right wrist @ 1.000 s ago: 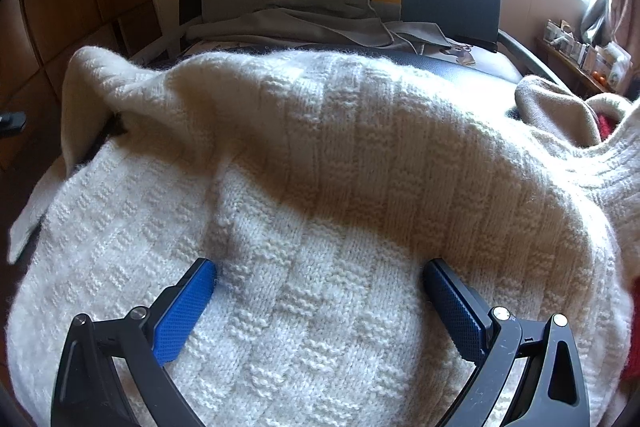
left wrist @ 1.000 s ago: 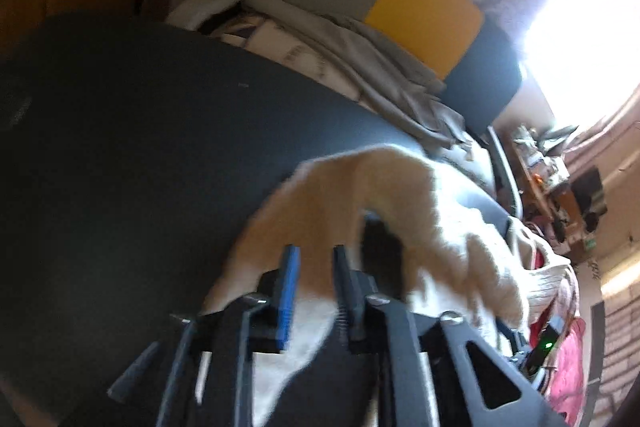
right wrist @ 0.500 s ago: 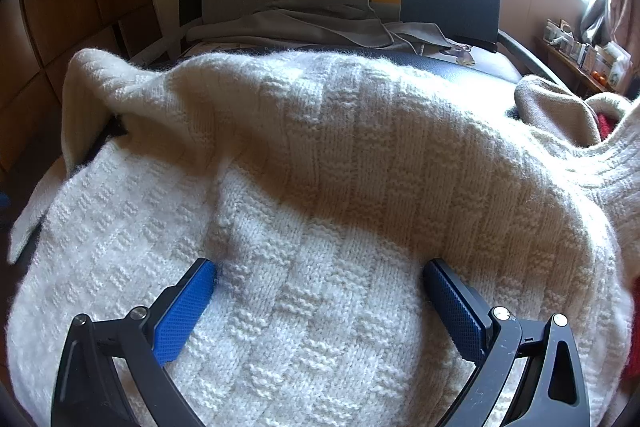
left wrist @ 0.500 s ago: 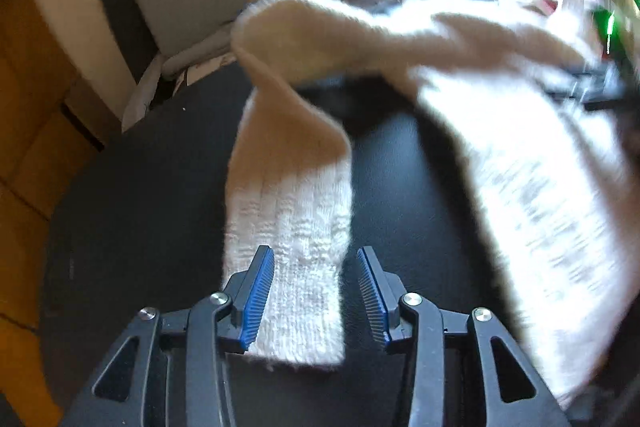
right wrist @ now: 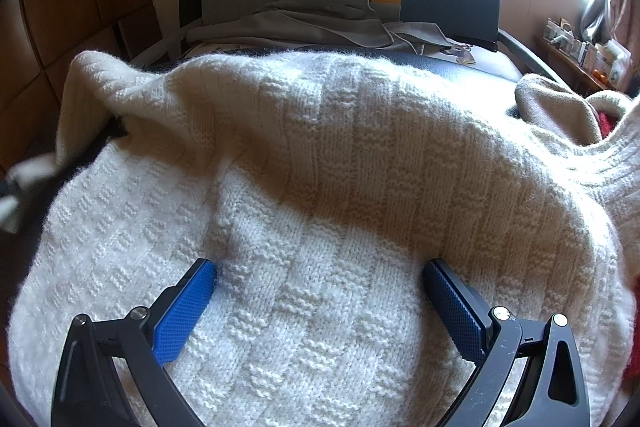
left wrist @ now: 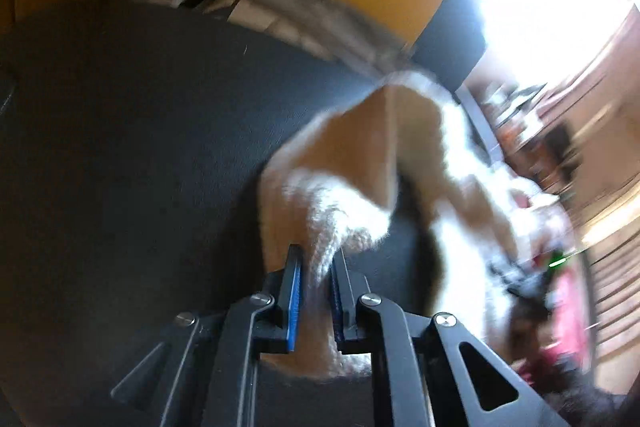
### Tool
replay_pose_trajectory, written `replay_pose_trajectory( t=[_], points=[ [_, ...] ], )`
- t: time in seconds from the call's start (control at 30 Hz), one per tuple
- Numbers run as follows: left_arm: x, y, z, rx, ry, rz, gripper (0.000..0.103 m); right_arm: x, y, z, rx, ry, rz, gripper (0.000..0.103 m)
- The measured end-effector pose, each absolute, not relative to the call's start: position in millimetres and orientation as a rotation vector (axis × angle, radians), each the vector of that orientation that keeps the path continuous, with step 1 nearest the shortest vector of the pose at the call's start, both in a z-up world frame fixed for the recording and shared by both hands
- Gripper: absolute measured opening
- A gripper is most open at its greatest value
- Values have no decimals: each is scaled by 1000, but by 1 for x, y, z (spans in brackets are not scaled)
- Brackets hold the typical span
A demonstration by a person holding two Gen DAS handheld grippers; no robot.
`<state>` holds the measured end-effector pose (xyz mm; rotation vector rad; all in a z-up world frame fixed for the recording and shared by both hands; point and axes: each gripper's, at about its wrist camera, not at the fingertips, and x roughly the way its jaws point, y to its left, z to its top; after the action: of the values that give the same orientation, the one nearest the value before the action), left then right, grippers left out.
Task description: Fold clothes
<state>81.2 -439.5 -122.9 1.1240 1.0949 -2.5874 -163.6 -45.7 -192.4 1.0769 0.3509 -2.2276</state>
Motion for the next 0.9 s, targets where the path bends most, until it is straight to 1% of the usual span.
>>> replay_pose_trajectory(
  t=[0.17,0.23,0.27,0.3,0.37,0.5,0.6,0.67,0.7,0.77,0.87,0.9],
  points=[
    [130,-470,-77,819,1470,-2712,11,-164,-46,-192,1077,354,-2230,103],
    [145,-487,-67,729,1562,-2691,13,-163,-46,-192,1076,358,-2231,103],
    [149,-494,-64,718,1568,-2652,13,-163,-46,-193,1076,359,-2232,103],
    [152,-501,-62,719,1551,-2604,13,-163,-46,-193,1076,359,-2233,103],
    [152,-500,-61,752,1473,-2553,21,-163,-46,-193,1076,360,-2234,103],
    [150,-493,-63,825,1298,-2466,31,-163,-46,-193,1075,359,-2235,103],
    [145,-481,-66,891,1161,-2428,46,-163,-45,-193,1075,356,-2235,103],
    [132,-455,-73,987,1048,-2479,48,-163,-45,-193,1075,356,-2235,103],
    [123,-445,-81,1038,1025,-2478,48,-163,-45,-193,1075,356,-2235,103],
    [106,-426,-100,1133,1016,-2453,48,-163,-45,-193,1075,357,-2236,103],
    [84,-410,-120,1179,1093,-2418,47,-162,-45,-192,1076,359,-2236,103],
    [72,-404,-124,1193,1094,-2403,47,-162,-46,-192,1076,359,-2237,103]
  ],
)
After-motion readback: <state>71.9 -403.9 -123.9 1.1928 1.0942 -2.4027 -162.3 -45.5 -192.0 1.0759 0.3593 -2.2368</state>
